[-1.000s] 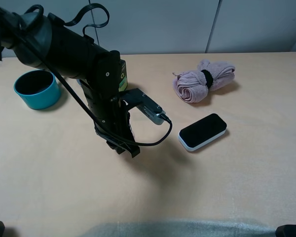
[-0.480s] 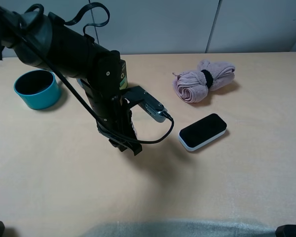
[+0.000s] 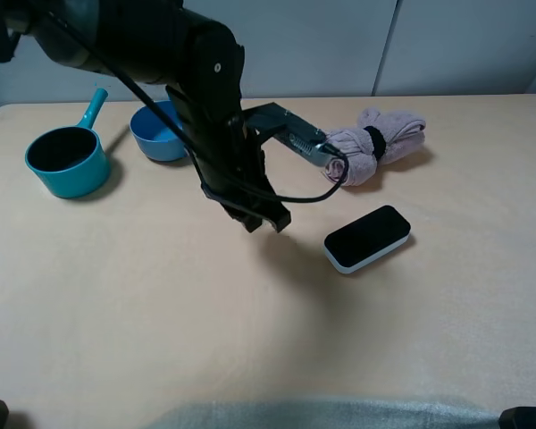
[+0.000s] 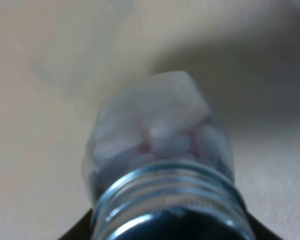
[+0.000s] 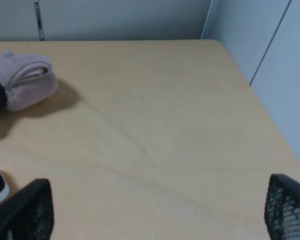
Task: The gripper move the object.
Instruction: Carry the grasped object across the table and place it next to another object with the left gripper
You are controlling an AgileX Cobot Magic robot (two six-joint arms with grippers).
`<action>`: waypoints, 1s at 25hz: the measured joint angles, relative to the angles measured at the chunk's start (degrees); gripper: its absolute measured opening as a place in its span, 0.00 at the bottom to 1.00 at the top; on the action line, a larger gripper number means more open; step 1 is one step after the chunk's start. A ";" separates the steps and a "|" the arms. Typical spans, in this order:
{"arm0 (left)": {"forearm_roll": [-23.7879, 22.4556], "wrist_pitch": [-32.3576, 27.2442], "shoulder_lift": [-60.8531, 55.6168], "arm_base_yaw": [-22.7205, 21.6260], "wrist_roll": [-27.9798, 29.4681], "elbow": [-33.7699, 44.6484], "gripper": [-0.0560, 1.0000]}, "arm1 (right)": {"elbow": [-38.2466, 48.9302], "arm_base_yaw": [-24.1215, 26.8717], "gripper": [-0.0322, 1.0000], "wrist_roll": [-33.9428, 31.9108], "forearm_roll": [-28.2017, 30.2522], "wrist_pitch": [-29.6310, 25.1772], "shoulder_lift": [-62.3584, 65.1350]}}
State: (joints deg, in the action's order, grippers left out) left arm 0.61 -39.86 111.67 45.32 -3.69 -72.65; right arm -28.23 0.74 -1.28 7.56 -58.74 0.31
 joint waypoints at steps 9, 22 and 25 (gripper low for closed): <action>-6.20 -4.98 -5.64 -1.01 8.73 -6.38 0.41 | 0.00 0.00 0.65 0.00 0.00 0.00 0.00; -9.59 -14.34 -14.56 -5.73 18.95 -6.83 0.41 | 0.00 0.00 0.65 0.00 0.00 0.00 0.00; -9.65 -16.63 -15.45 -6.85 19.97 -6.83 0.41 | 0.00 0.00 0.65 0.00 0.00 0.00 0.00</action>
State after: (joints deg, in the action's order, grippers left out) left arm -9.04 -56.49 96.22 38.47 16.28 -79.48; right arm -28.23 0.74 -1.28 7.56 -58.74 0.31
